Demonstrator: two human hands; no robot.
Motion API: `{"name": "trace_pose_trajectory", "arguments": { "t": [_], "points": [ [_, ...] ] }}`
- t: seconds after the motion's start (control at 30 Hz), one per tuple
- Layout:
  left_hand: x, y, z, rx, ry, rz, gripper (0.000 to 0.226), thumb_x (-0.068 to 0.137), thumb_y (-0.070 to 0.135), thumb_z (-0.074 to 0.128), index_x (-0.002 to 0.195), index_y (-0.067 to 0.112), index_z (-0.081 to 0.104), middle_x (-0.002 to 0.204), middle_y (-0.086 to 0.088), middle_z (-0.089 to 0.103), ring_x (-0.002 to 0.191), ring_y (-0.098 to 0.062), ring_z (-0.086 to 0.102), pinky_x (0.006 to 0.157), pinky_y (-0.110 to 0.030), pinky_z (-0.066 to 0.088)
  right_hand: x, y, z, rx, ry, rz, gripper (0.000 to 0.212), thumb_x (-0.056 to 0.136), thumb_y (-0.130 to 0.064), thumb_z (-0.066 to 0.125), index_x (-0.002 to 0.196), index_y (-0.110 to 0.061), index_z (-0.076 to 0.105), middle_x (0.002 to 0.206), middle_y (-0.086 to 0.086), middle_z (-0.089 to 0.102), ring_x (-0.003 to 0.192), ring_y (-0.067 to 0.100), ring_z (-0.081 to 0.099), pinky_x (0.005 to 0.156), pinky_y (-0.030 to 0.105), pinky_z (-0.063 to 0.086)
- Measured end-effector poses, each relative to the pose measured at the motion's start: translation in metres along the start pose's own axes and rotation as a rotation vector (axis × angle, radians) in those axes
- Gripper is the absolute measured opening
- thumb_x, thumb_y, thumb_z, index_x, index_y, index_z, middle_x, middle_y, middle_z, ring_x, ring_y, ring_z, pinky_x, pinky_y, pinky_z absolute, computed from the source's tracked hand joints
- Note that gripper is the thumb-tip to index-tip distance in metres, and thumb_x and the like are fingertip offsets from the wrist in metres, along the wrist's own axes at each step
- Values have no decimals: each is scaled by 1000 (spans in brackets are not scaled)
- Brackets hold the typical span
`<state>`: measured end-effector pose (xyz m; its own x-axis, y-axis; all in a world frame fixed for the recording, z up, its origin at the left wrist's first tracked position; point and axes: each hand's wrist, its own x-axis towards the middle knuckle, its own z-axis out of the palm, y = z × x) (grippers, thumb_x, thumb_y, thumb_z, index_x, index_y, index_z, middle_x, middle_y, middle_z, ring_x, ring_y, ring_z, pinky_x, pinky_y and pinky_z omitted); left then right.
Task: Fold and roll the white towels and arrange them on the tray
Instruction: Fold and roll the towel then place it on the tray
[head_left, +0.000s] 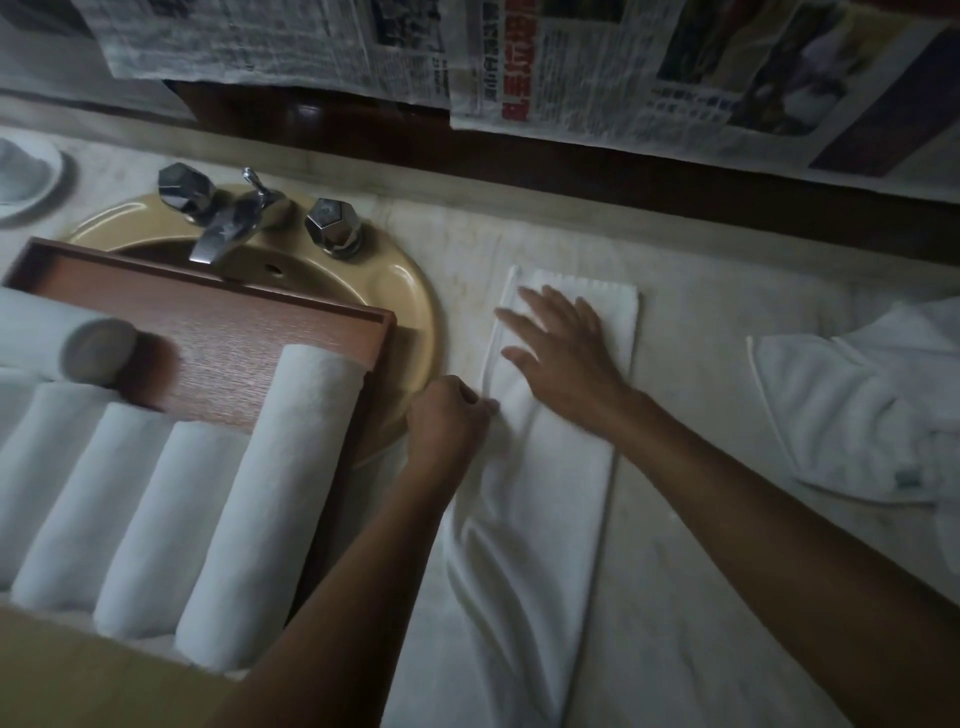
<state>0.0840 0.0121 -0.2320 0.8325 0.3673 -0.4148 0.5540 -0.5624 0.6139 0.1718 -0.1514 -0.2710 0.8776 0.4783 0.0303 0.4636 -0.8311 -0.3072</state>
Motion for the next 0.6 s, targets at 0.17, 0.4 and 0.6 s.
{"name": "trace_pose_trajectory", "arguments": {
  "t": [0.17,0.4,0.6],
  "points": [
    [-30,-21,-3,-104,-141,-136,22,84,30,82,84,14,67,82,-3,70,77,-22,69,69,-34,56,-2,8,16,-118,-38,33,54,107,-51,25,160,-39,26,171,-8,18,158,20,10,125,58,11],
    [-76,-66,-1,-170,-59,-236,37,76,37,88,77,14,59,72,2,62,66,-16,57,55,-30,38,1,12,16,-147,-39,24,52,108,-49,26,160,-40,27,170,-9,19,158,20,12,125,56,12],
    [-79,-60,-5,-132,-36,-195,37,74,40,86,78,16,59,74,1,65,72,-19,62,61,-34,46,-21,-19,9,-62,20,15,53,106,-46,40,157,-32,39,169,5,24,157,29,16,124,61,11]
  ]
}}
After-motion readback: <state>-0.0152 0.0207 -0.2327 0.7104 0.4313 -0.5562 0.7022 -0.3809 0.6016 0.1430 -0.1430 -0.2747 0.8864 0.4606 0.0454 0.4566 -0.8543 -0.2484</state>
